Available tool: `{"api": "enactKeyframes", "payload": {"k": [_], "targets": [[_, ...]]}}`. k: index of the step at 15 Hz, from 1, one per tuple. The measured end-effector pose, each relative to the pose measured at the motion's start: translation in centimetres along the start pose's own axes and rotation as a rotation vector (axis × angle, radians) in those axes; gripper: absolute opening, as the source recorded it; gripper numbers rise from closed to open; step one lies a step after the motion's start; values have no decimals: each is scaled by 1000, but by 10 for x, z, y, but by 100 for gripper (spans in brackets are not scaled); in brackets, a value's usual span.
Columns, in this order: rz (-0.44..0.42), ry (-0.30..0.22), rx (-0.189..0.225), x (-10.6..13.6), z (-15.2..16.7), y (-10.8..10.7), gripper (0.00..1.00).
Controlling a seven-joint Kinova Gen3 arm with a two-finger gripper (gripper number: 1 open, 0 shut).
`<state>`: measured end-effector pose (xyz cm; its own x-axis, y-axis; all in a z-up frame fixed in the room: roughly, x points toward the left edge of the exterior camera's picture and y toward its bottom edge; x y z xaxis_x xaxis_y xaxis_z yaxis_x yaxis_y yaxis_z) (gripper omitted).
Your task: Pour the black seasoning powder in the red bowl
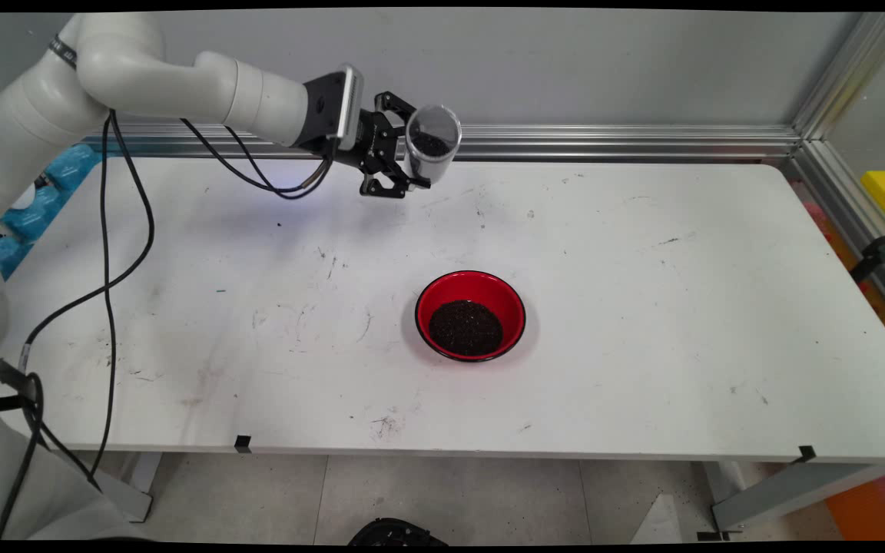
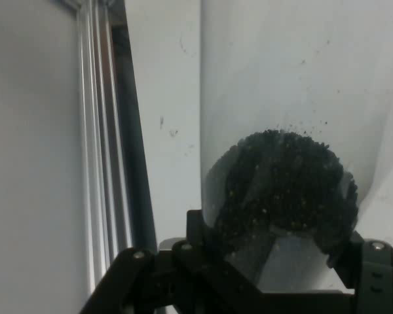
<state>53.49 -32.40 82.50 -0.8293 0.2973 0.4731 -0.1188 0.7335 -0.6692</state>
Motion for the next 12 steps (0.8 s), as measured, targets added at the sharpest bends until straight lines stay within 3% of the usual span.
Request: {"api": "enactKeyframes", "payload": {"k": [6, 12], "targets": [[262, 0, 48, 12, 9, 11, 0], [452, -14, 120, 22, 16, 14, 0]]}}
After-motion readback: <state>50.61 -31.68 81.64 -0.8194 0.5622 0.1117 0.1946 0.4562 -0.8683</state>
